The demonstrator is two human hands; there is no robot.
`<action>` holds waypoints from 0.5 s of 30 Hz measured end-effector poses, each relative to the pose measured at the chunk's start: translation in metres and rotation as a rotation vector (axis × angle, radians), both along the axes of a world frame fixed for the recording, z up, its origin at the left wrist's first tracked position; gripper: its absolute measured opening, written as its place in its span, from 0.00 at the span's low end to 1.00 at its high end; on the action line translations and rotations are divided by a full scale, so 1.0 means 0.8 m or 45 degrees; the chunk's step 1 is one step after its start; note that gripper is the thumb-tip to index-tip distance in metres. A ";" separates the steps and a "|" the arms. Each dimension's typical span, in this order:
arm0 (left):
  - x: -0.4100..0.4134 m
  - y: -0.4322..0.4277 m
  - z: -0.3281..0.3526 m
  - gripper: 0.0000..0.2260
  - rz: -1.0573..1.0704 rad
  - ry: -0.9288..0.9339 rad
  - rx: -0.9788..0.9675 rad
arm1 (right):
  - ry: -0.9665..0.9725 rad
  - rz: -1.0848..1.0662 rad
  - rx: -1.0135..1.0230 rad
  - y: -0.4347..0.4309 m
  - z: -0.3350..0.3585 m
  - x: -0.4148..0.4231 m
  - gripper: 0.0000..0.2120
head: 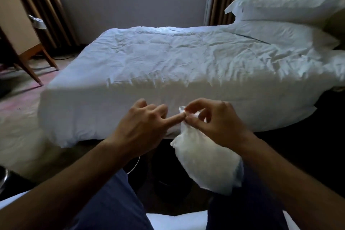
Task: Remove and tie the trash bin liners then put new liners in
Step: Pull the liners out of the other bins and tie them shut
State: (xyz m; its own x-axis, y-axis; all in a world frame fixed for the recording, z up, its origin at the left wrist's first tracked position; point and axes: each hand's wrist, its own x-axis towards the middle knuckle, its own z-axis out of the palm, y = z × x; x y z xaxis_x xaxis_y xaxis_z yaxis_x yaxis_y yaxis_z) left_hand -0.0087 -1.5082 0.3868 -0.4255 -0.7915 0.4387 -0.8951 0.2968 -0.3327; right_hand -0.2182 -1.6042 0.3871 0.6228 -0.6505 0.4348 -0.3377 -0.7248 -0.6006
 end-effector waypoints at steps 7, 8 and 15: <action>-0.010 0.013 -0.017 0.27 0.039 0.041 0.088 | 0.214 -0.037 0.089 -0.005 -0.006 0.010 0.07; -0.011 0.015 -0.022 0.28 0.053 0.087 0.143 | 0.237 -0.034 0.096 -0.008 -0.010 0.013 0.06; 0.012 0.047 -0.095 0.15 0.371 0.773 0.548 | 0.160 -0.269 0.288 -0.045 -0.077 0.014 0.06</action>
